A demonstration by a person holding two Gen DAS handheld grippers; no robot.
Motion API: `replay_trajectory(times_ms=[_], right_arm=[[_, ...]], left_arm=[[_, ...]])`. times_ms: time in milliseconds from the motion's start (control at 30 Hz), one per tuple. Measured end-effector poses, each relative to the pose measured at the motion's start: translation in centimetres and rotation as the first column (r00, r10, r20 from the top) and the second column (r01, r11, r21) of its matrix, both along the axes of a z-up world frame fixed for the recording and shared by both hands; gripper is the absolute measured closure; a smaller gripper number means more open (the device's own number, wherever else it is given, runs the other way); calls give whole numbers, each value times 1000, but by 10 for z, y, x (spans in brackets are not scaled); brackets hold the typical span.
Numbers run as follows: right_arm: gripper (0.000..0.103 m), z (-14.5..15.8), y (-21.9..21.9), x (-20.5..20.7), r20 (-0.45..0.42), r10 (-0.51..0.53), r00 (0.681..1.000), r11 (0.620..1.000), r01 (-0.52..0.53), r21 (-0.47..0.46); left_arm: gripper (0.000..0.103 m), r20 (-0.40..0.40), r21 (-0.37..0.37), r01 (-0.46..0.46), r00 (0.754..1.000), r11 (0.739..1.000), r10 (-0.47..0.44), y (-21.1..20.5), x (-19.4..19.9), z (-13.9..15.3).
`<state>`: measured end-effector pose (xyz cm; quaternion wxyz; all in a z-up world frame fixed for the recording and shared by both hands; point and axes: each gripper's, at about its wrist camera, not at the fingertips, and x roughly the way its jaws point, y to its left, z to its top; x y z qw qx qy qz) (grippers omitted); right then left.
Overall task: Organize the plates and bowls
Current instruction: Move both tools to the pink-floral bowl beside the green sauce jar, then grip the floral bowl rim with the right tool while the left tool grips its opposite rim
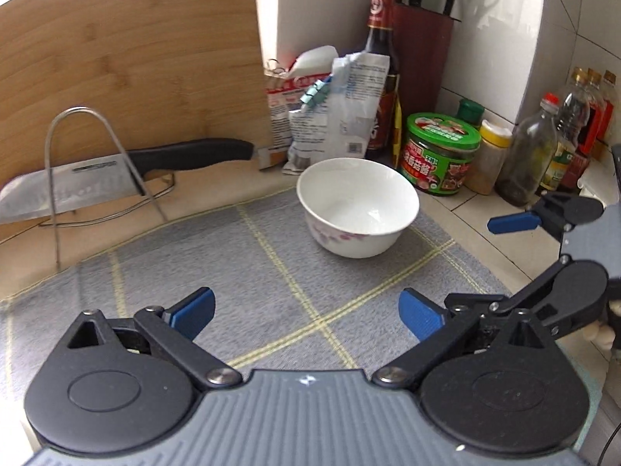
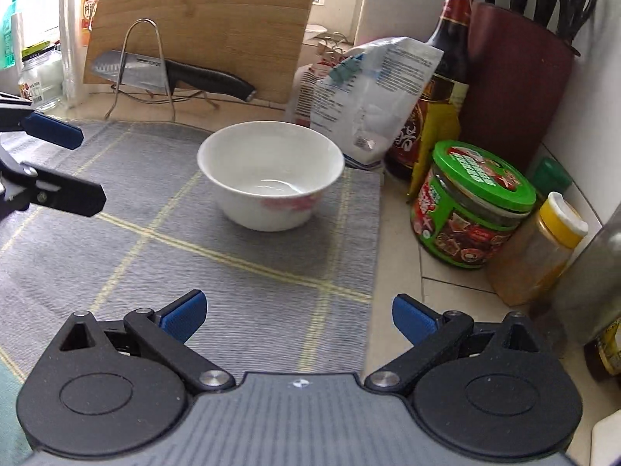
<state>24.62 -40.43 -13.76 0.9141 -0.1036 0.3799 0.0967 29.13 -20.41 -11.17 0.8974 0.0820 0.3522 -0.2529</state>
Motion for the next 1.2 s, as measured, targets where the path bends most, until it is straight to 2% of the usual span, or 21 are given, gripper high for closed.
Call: replay_trajectory(times_ms=[200,367,500,733,833,867,933,1033,1200], right_arm=[[0,-1,-10,16,-4,110,994,994,-110,-16],[0,-1,-14,35,-22,228,974,974,-228,-11],[0,0,-16,52,-31,291,956,957,-291,-8],[4,-1,-6,72,-44,421,906,904,-423,-67],[9,-2,-1,79,-58,470,881,876,-473,-94],[11,-2,0,81,-61,482,874,868,-486,-101],[11,-2,1,85,-68,503,862,855,-507,-104],[11,-2,1,92,-78,530,844,837,-536,-115],[15,1,-1,102,-98,569,817,809,-577,-117]], left_arm=[[3,-8,39,88,996,995,-87,-20,17,-9],[3,-13,118,200,980,973,-199,-34,34,-8],[3,-13,161,251,968,955,-252,-44,45,-10],[4,-8,203,298,953,933,-302,-56,64,-19],[7,-14,210,320,946,924,-324,-59,71,-21],[11,-20,213,327,943,920,-331,-60,73,-22],[16,-25,219,351,935,910,-354,-62,76,-22],[16,-6,242,378,922,894,-388,-66,78,-24],[16,-8,278,449,885,849,-465,-73,81,-27]])
